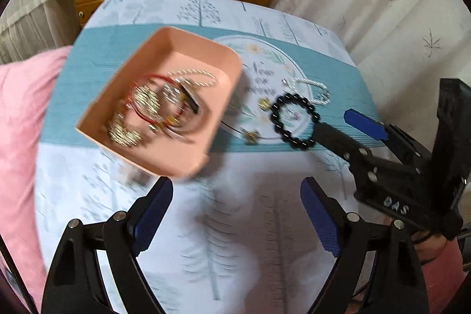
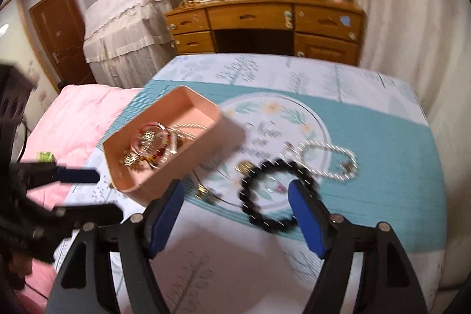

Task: Organize jewelry
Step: 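Grasp the gold charm with the left tool while the right tool grasps the black bead bracelet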

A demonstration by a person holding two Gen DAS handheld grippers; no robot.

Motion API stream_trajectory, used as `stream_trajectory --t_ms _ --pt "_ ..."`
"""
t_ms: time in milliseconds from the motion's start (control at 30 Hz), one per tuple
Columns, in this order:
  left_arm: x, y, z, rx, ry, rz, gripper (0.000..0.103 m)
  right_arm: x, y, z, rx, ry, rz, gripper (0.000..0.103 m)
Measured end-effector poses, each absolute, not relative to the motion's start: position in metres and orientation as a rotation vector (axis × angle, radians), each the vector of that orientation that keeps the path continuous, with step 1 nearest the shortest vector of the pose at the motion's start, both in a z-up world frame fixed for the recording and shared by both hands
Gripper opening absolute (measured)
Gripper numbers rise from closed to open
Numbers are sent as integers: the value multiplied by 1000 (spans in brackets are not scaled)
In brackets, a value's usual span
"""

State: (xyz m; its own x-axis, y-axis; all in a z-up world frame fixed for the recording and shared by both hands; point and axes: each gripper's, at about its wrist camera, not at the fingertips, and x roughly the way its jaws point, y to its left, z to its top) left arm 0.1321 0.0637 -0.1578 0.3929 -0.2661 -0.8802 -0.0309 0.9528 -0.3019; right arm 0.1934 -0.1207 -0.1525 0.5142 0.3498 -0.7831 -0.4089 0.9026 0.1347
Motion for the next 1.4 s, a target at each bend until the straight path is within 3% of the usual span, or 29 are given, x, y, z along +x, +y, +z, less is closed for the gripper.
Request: stream_trajectory --t_ms 300,400,433,600,800,967,1233,1267,1333,1400 --pt "138 18 -180 -305 1098 -21 86 217 -165 -173 -12 1037 400 75" --pt "143 8 -191 -300 1072 27 82 224 -172 -178 3 1039 427 74" --pt "145 4 -195 -288 1063 45 76 225 -172 -179 -3 1039 436 73" --pt "158 -11 -210 -200 1046 190 60 237 -170 -187 -48 1048 496 58" --pt "167 -12 -218 -184 1030 259 47 247 -160 -198 -126 1071 548 42" --pt "170 -11 -220 -198 1009 294 47 251 -160 -206 -139 1096 558 31" --pt "174 -15 -221 -172 980 310 46 256 -163 -212 -138 1111 559 21" --pt "174 -15 -221 -172 974 304 43 257 -163 -212 -137 1110 560 21" --pt "175 -16 -220 -166 965 294 22 257 -164 -212 -122 1114 556 21" --pt "178 -16 -222 -158 976 288 18 258 -166 -212 -88 1120 556 16"
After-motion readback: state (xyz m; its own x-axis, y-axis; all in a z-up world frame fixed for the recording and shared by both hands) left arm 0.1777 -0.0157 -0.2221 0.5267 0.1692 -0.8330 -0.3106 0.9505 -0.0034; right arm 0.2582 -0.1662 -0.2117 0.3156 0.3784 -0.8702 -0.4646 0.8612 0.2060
